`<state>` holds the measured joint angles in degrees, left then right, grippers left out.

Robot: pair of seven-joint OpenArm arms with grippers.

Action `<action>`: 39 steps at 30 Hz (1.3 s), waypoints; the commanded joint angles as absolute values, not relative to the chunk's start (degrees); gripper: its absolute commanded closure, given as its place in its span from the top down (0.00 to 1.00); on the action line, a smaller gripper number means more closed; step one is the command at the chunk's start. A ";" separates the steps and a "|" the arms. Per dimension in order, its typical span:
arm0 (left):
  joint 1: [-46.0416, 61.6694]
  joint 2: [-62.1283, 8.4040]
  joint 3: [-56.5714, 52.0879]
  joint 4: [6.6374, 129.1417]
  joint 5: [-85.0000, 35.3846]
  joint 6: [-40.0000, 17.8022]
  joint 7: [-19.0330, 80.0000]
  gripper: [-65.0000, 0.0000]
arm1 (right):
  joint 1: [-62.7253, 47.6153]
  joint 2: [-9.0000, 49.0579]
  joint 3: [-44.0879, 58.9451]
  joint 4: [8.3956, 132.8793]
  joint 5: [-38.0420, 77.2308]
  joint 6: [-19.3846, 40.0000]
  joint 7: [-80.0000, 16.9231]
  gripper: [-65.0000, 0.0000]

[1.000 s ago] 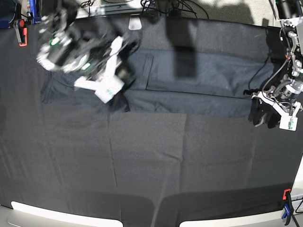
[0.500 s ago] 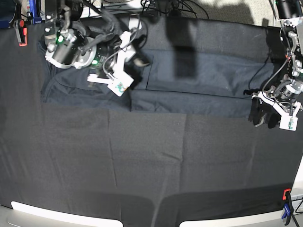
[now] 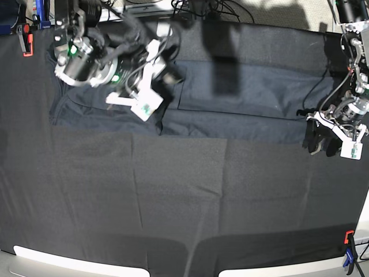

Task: Layout the t-shirt on the table in an organized manner, then fold the t-shirt properly
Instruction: 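Carry the held shirt end with the right gripper toward the shirt's middle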

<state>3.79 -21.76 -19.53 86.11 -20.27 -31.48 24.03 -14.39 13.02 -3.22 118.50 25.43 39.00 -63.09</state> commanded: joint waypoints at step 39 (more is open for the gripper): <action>3.03 -22.70 -19.88 86.98 -21.06 -31.24 22.65 0.48 | -7.75 17.67 3.27 114.06 23.31 38.54 -64.12 0.37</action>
